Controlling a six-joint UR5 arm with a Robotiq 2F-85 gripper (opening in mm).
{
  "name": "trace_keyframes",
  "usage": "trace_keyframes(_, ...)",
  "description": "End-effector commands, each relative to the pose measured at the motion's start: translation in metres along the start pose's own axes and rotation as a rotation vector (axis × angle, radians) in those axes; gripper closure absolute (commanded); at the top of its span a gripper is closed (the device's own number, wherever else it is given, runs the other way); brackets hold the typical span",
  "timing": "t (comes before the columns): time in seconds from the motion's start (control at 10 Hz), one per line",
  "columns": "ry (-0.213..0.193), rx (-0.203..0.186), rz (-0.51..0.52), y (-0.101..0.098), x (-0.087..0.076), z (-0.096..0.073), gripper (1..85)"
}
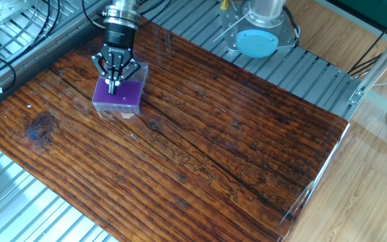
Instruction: Insert a small pipette tip into the holder for small pipette tips
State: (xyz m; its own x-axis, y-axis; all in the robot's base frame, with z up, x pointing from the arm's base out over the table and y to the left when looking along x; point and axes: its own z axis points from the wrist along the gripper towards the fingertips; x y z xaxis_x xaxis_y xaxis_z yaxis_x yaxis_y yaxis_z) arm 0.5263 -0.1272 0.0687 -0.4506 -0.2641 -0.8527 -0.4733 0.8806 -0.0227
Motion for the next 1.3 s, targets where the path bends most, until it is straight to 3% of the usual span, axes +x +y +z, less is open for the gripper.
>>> trace_keyframes(0.0, -0.041, 0.010, 0.022, 0.002, -0.024, -0.006, 76.0)
trace_keyframes(0.3, -0.055, 0.013, 0.034, 0.006, -0.035, -0.019, 77.0)
trace_keyframes(0.7, -0.091, 0.024, 0.045, 0.024, -0.048, -0.017, 77.0)
trace_keyframes(0.9, -0.075, 0.050, 0.036, 0.020, -0.042, -0.016, 78.7)
trace_keyframes(1.2, -0.033, 0.028, -0.027, 0.021, -0.029, -0.015, 80.0)
